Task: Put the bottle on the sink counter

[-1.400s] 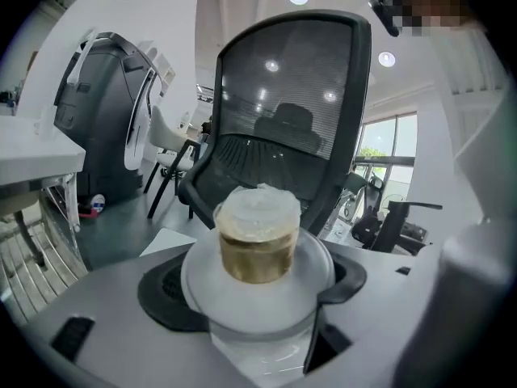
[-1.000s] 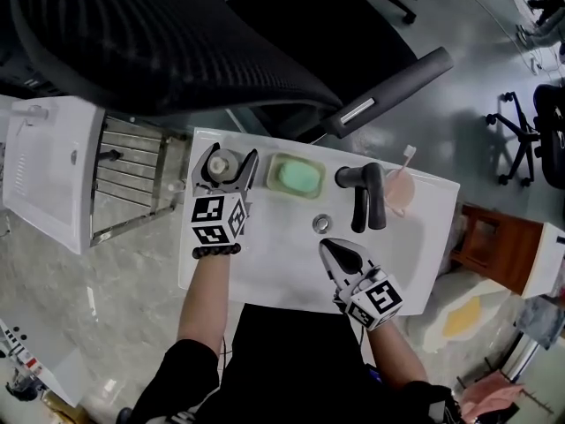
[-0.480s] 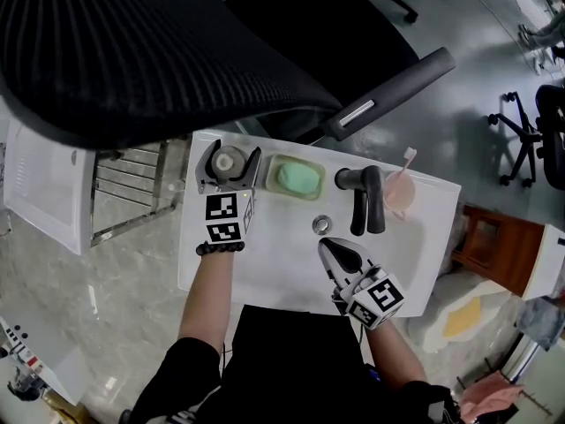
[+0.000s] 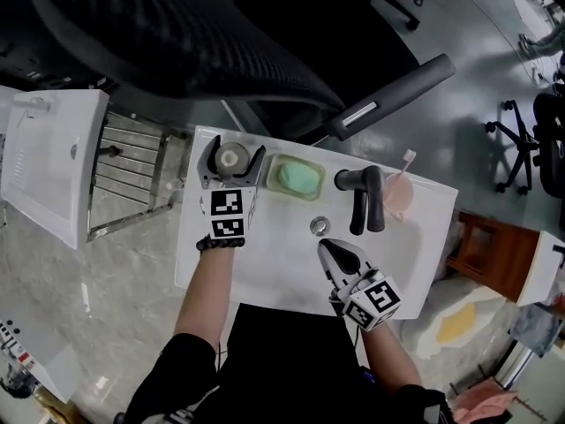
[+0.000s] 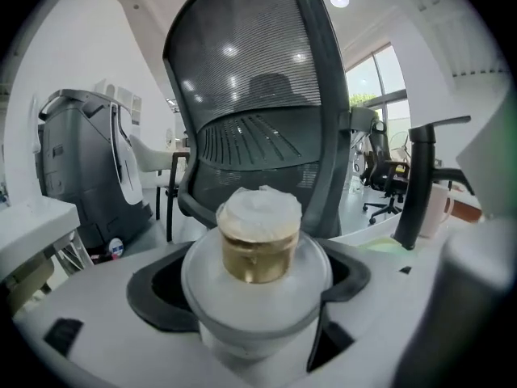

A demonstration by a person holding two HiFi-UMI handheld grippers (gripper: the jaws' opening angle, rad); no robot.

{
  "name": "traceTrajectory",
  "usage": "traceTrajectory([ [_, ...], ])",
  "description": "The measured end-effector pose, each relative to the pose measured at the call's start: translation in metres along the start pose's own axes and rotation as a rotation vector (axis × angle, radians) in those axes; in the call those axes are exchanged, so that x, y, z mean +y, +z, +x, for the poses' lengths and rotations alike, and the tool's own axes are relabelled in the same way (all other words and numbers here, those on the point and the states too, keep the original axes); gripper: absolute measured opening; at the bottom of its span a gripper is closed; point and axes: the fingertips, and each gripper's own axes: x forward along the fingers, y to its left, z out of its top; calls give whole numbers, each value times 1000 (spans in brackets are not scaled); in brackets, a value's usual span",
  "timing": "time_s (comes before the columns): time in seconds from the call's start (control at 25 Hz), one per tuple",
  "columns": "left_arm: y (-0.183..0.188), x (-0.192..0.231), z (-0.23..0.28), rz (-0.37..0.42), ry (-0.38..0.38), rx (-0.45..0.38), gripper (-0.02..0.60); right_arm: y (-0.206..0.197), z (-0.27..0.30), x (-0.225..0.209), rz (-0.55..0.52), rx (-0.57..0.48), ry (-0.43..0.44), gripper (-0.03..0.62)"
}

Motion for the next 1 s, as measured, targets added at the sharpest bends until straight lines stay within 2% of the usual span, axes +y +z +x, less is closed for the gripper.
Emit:
traceTrajectory([
  [0.2, -2, -2, -10, -97, -63, 17, 411, 3, -2, 4, -9, -12, 8, 32],
  [0.36, -5, -7, -32, -102, -81, 29, 411, 10, -2, 9, -28, -35, 12, 32],
  [0.64, 9, 5, -84, -145, -73, -17, 411, 32, -1, 28, -113, -112, 6, 32],
  [0.84, 27, 10, -128, -153, -85, -107, 406, 54, -8, 34, -177, -181, -30, 32],
  [0.92, 36, 15, -147, -150, -73, -159, 341, 65, -12, 42, -195, -229, -49, 32],
  [1.0, 44, 17, -164, -159, -55, -198, 305, 74, -16, 55, -227, -261, -33, 32],
])
